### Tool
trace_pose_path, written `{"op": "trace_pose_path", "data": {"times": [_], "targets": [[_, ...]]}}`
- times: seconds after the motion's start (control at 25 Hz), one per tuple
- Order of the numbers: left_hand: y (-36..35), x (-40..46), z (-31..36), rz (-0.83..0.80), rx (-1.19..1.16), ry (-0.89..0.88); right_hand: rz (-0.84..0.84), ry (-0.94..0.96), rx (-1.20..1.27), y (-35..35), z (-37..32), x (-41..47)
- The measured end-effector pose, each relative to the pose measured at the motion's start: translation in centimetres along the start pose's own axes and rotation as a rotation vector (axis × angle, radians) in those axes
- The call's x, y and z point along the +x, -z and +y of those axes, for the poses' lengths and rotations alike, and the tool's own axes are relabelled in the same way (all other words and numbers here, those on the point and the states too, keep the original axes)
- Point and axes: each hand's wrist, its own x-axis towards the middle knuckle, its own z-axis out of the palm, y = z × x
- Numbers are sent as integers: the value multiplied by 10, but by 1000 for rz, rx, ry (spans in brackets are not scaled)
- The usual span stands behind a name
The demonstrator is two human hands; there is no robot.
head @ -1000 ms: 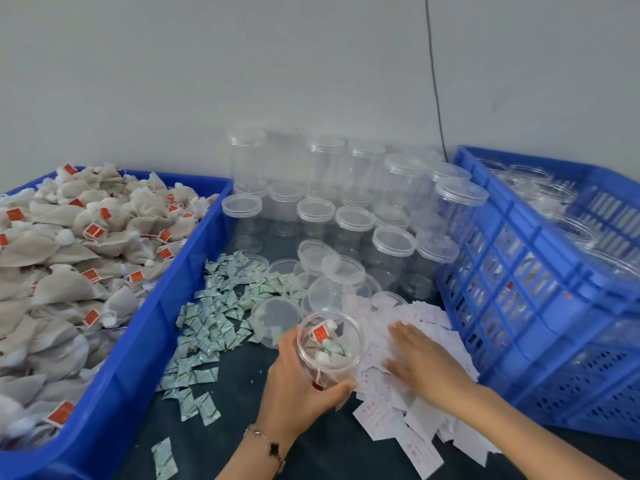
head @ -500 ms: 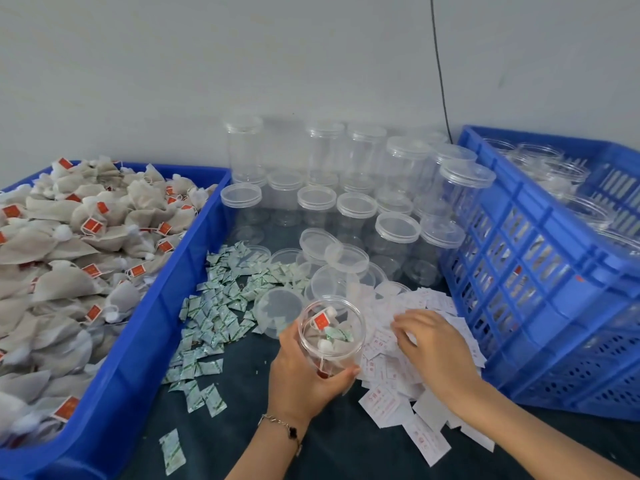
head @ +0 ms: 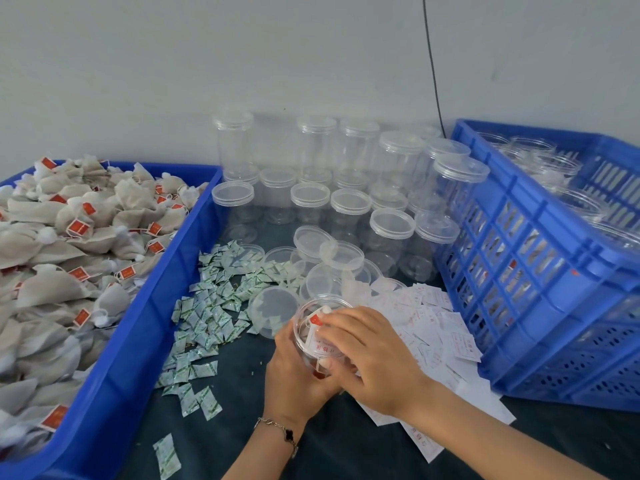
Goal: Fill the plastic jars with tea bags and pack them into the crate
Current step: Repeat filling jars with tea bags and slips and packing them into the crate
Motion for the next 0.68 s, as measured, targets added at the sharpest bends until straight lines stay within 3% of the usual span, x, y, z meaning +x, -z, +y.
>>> {"op": "trace_pose_path", "data": {"times": [0.16,0.28,0.4,0.68], "targets": [[0,1,-1,0,-11,-30,-82,-74,62,-1,-4,0],[-1,1,-2,6,-87,-7,-96,-241,249,6,-7,1],[-4,5,9,25,-132,-13,-63,-449,376,24,-10,-1],[-16,35,117,-74,-425,-254,168,-513,446,134,-3,0]]}}
